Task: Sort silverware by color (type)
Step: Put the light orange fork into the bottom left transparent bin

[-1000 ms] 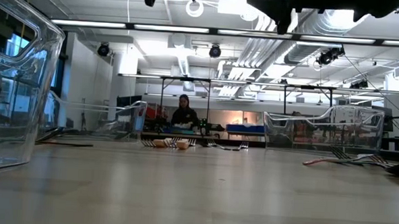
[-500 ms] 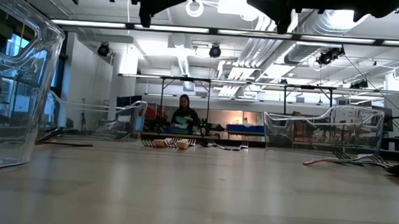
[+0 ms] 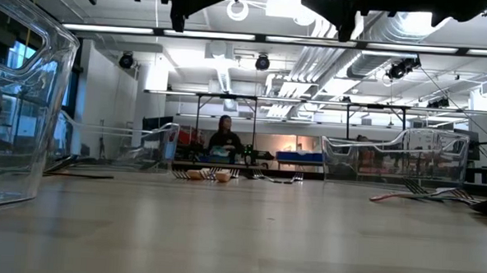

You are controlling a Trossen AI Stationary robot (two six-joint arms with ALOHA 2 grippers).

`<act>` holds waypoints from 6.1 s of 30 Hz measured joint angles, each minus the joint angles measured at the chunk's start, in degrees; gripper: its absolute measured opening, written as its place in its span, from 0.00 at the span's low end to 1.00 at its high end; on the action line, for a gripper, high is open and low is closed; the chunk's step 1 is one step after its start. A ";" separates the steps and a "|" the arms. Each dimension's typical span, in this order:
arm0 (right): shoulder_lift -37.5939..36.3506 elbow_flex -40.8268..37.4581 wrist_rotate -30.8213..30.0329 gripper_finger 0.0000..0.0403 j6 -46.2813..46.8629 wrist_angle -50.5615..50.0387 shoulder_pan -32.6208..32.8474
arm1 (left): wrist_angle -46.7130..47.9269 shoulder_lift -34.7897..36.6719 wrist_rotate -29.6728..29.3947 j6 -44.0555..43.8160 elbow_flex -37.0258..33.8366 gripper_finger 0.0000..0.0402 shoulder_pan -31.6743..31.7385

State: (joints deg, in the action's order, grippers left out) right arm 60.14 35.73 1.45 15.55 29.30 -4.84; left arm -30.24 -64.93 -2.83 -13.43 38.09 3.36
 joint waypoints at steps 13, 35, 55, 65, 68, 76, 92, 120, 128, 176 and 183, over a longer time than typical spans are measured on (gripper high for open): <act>0.00 0.00 -0.02 0.62 0.04 -1.39 0.00 | -3.87 0.09 0.00 0.04 0.00 0.44 0.00; 42.38 36.61 -15.81 0.62 21.90 -40.79 -1.77 | -16.46 4.45 -3.74 3.08 0.09 0.44 0.00; 65.70 53.51 -16.49 0.62 30.71 -56.56 -1.92 | -16.02 6.75 -3.91 3.17 0.07 0.44 0.00; 65.70 53.62 -16.92 0.62 27.30 -61.12 -1.84 | -15.87 6.75 -3.89 5.20 0.07 0.44 0.00; 65.62 53.70 -16.83 0.57 26.54 -62.91 -1.92 | -15.89 6.75 -3.89 5.60 0.04 0.44 0.00; 65.48 53.72 -16.26 0.12 22.10 -65.76 -1.88 | -15.89 6.75 -3.91 6.16 0.04 0.44 0.00; 57.58 53.20 -23.02 0.11 14.00 -81.13 -2.19 | -15.98 6.75 -3.98 6.57 0.04 0.44 0.00; 8.10 6.27 -19.42 0.11 14.63 -19.26 4.15 | -7.96 4.64 -2.93 -0.12 0.02 0.44 0.07; 8.00 6.64 -14.66 0.11 5.35 -7.15 4.42 | -8.91 1.49 -1.05 -0.67 0.00 0.44 -0.04; 18.29 9.27 -6.85 0.11 0.89 1.48 6.73 | -11.89 -13.77 1.27 -4.24 7.54 0.11 0.37; 18.29 9.27 -7.23 0.21 -1.30 1.16 6.73 | -11.32 -13.75 1.46 -3.93 7.54 0.10 0.72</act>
State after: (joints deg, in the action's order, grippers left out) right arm 78.43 44.99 -5.77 14.26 30.46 1.89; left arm -41.55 -78.67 -1.37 -17.36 45.63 4.08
